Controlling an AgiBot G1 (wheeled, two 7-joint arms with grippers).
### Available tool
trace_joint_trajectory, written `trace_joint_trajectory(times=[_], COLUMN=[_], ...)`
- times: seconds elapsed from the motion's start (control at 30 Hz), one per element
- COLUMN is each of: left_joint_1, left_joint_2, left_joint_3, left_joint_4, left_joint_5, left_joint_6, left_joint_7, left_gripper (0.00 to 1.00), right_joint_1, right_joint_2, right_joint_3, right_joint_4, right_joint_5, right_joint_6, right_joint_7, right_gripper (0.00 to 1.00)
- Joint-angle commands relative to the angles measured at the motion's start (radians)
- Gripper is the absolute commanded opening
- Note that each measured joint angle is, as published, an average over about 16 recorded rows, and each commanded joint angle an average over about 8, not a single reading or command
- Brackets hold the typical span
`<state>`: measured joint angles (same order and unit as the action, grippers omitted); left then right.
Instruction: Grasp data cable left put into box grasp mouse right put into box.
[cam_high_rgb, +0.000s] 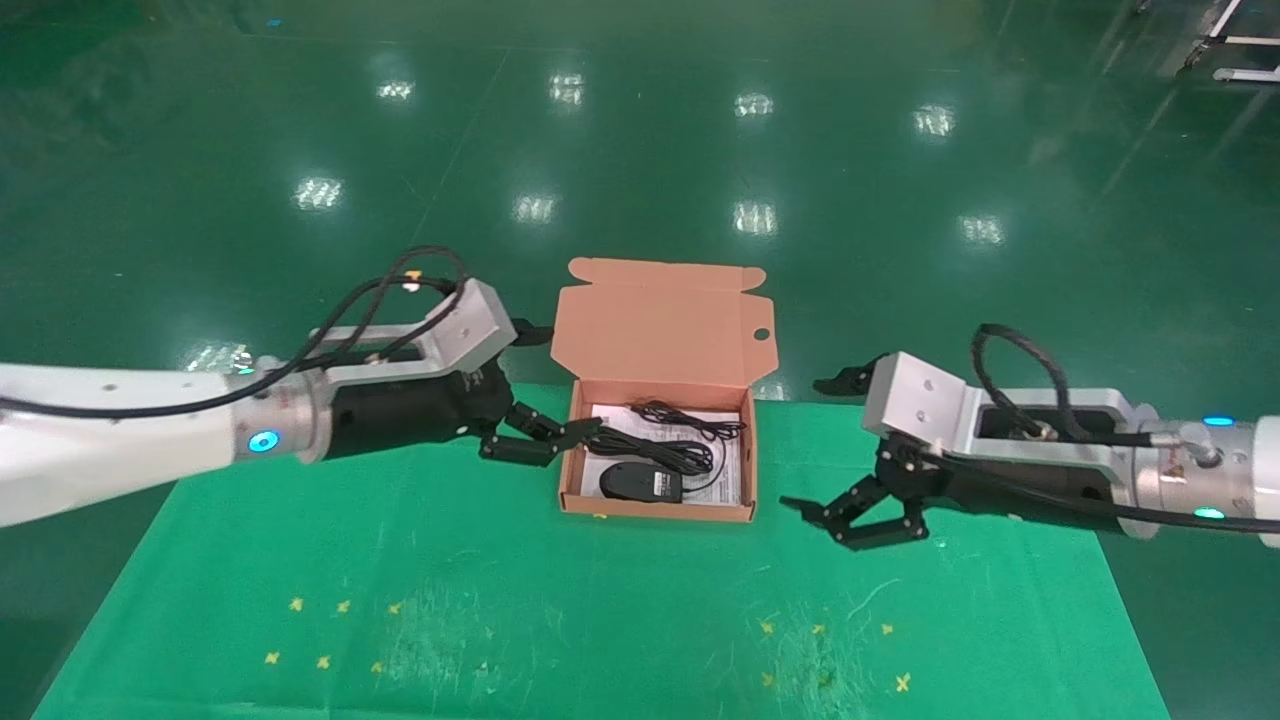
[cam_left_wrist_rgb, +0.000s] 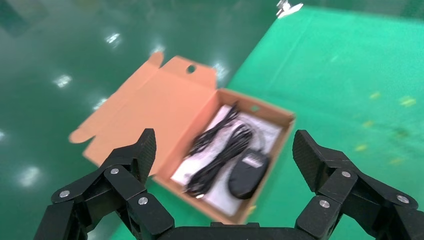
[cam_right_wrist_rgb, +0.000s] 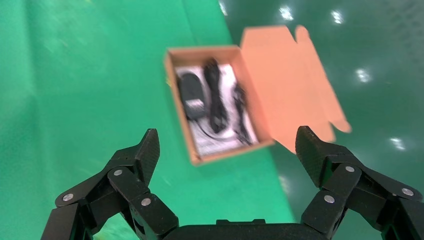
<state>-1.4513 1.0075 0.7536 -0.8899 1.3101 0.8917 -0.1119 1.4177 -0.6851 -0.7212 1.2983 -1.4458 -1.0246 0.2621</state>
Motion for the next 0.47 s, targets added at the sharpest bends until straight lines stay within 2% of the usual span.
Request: trace_joint_trajectory(times=[0.03,0.37,0.47], left_joint_1=[0.023,0.136,0.153], left_joint_2=[-0.024,-0.143,-0.161], left_joint_3=[-0.029,-0.171,-0.192], left_joint_4=[-0.024,-0.142,-0.160], left_joint_5=[-0.035,-0.209,-0.235], left_joint_6=[0.037,0.218,0.245], left_joint_7=[-0.005,-0.027,-0.031], left_gripper=[1.00,1.00,1.00], right_joint_1=[-0.020,-0.120,-0.135], right_joint_2=[0.004,0.026,0.029], right_joint_3=[0.026,0.155,0.174], right_joint_4=[-0.001,-0.005,-0.006], right_joint_5=[0.042,0.251,0.282], right_joint_6=[-0.028,-0.165,-0.186], right_joint_7=[-0.004,-0.026,-0.029], right_gripper=[1.00,1.00,1.00])
